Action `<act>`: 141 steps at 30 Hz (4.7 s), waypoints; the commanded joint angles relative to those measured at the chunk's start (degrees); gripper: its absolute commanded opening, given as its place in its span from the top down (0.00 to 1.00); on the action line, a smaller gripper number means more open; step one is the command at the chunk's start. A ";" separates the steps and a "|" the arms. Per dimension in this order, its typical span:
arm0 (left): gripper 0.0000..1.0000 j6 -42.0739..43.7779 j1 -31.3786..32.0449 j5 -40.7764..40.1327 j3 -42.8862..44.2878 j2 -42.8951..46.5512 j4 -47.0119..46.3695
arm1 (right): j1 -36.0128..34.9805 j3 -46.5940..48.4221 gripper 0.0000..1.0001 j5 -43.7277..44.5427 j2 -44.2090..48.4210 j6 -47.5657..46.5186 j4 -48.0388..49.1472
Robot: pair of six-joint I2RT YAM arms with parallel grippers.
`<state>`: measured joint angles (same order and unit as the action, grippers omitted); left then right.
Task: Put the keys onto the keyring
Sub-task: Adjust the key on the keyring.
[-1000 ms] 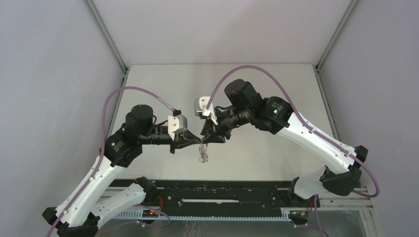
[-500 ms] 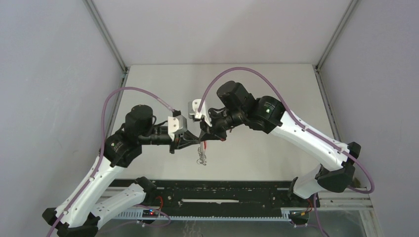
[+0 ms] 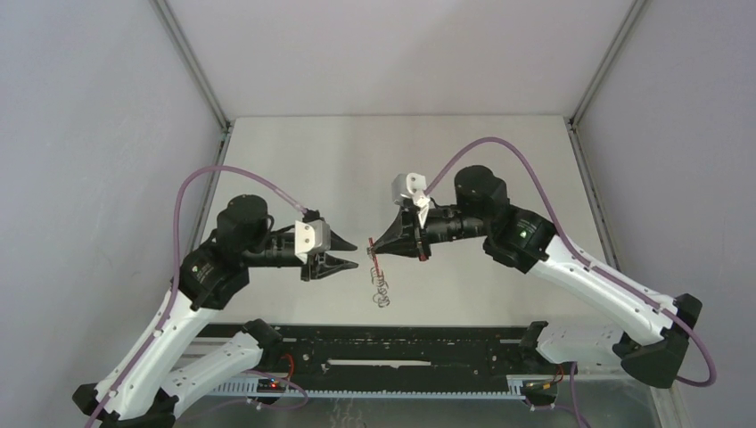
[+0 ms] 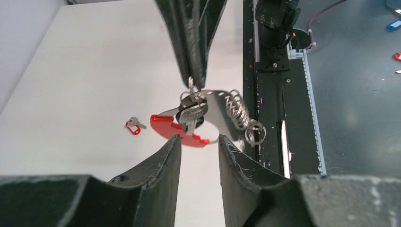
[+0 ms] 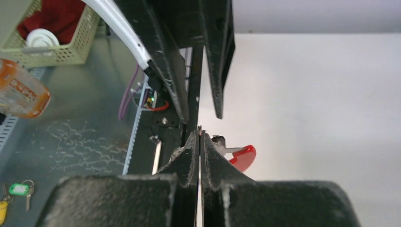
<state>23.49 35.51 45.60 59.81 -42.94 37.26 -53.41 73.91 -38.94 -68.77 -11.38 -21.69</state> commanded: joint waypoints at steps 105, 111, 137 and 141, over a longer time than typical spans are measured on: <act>1.00 -2.49 0.26 10.60 4.08 0.40 -0.06 | -7.02 20.46 0.61 -3.76 -10.71 -17.95 -19.31; 1.00 -2.30 0.26 10.71 4.22 0.32 -0.08 | -7.11 20.83 0.80 -4.47 -11.36 -17.72 -19.14; 1.00 -2.96 0.26 10.99 3.84 0.85 -0.71 | -6.33 20.97 0.79 -3.00 -11.57 -15.72 -19.59; 1.00 -3.18 0.23 10.96 3.87 0.85 -1.08 | -5.97 20.97 0.86 -3.48 -11.45 -15.92 -19.65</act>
<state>20.08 35.86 54.72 60.99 -42.70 38.28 -59.72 92.42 -42.37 -80.34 -27.14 -40.99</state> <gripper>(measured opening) 0.030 0.184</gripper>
